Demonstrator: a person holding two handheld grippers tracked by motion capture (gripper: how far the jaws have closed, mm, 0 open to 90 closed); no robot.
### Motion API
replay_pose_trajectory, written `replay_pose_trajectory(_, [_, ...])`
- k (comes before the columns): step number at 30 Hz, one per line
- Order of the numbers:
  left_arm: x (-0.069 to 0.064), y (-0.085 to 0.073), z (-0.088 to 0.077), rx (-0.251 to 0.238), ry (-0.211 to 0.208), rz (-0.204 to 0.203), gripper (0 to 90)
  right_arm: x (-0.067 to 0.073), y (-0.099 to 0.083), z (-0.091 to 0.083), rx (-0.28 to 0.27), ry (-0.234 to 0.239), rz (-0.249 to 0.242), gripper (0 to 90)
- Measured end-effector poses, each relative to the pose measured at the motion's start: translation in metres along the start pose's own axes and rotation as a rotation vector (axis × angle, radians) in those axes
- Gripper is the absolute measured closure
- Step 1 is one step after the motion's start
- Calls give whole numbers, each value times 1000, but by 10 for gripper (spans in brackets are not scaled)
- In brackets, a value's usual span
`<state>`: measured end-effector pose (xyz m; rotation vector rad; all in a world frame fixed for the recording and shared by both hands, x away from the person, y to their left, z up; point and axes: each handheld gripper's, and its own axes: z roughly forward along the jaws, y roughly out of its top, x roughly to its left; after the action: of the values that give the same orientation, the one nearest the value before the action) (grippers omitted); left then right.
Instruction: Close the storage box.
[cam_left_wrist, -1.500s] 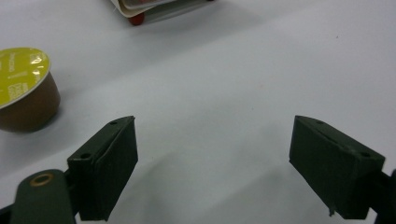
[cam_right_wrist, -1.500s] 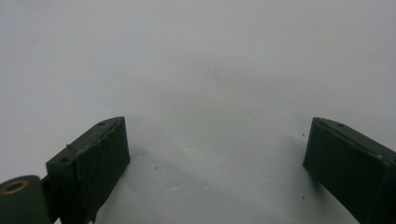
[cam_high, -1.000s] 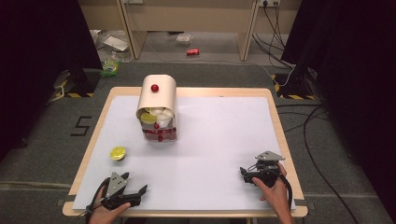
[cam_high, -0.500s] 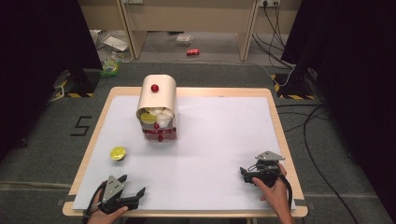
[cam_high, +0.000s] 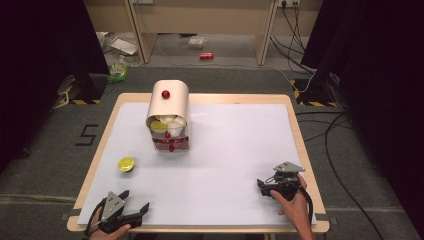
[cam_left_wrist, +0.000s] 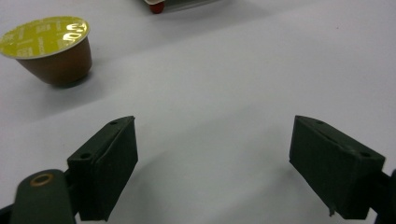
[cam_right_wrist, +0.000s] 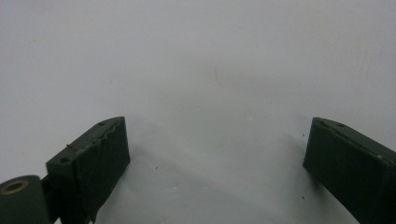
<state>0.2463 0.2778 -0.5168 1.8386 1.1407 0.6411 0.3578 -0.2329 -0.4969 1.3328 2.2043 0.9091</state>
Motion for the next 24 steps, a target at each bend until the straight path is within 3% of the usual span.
replay_pose_trajectory(7, [2,-6,-3,-3,1,-22,151,0,0,0,0,0,1,69])
replay_pose_trajectory(24, [3,-15,-3,-40,11,-24,138,0,0,0,0,-1,0,70])
